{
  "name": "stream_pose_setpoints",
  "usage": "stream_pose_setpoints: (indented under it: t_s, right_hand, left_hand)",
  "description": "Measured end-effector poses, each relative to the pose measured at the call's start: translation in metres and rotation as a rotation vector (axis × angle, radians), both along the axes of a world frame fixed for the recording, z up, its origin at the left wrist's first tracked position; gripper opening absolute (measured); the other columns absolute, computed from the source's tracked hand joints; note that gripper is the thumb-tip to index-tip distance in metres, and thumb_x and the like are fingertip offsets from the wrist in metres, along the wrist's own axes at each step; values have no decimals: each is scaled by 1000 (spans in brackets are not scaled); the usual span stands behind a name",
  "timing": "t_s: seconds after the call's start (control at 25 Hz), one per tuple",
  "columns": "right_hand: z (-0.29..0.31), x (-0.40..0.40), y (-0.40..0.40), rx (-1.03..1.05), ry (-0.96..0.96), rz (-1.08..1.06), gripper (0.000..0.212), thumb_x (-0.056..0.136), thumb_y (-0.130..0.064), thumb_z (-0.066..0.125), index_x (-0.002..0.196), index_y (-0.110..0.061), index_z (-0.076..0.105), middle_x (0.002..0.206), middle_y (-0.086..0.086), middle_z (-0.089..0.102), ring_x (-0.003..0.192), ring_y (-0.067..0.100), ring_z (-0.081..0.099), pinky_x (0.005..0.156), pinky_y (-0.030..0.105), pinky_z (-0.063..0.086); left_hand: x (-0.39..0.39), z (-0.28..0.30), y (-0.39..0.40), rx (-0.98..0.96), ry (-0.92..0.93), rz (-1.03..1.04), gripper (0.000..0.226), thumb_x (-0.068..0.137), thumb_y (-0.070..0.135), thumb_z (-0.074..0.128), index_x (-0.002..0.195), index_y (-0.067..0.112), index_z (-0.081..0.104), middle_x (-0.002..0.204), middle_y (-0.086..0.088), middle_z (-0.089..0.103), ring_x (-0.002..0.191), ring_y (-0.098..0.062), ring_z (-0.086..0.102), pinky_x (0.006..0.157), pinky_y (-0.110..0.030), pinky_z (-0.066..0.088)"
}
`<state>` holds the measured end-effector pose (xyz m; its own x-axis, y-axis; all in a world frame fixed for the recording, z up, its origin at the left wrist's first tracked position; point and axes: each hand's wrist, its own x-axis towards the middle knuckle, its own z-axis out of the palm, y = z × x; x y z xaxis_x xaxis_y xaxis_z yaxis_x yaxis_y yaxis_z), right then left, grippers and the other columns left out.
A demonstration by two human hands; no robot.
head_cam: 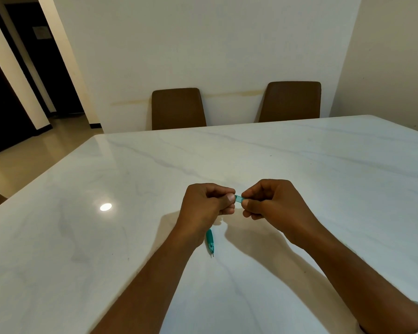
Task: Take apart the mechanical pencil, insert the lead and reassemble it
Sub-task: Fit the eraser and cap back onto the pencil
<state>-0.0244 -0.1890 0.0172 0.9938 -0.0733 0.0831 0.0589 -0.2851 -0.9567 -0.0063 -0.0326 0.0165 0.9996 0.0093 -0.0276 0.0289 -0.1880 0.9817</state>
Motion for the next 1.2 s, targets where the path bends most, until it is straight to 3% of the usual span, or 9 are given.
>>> stream_pose_setpoints:
  t_s: [0.32,0.52,0.76,0.88,1.0,1.2]
  right_hand:
    - [-4,-5,3,62,14,7,5,80,-1,73,83,-3,71,69,12,75,68,26,75,67,34,60]
    - [-7,-10,6,198,78,18,5,80,6,70,83,4,70,70,19,74,67,29,75,64,32,60]
    - [-2,-13,9,300,129,29,3,80,4,71,80,0,71,72,17,74,70,26,74,65,31,60]
    - [0,-8,9,81,83,-33,4,78,-11,76,80,-8,75,78,12,76,73,21,71,63,29,56]
    - [-1,-7,6,-94,97,-40,4,77,-17,76,80,-14,76,79,7,76,66,13,68,57,24,51]
    - [-8,-8,5,-308,82,-13,7,75,-9,71,79,-15,72,66,7,75,45,5,63,48,11,48]
  left_hand:
    - [0,-6,-2,79,-65,-19,16,83,12,71,98,16,75,86,-3,76,71,-13,74,81,-26,57]
    - [-4,-8,-1,121,-90,-49,12,82,7,70,92,13,74,79,-3,74,62,-12,71,71,-22,58]
    - [-7,-6,1,28,-68,-34,15,82,8,69,94,15,76,79,-3,76,64,-14,73,68,-19,57]
    - [-1,-1,3,44,-80,-11,18,81,12,72,98,17,72,78,-5,76,67,-15,74,73,-24,58]
    - [0,-3,0,224,-139,-34,13,79,16,74,92,14,70,79,-3,75,68,-15,72,73,-30,59]
    - [-2,-15,-2,502,-273,-87,11,82,17,70,90,18,77,87,4,71,73,-6,59,69,-13,43]
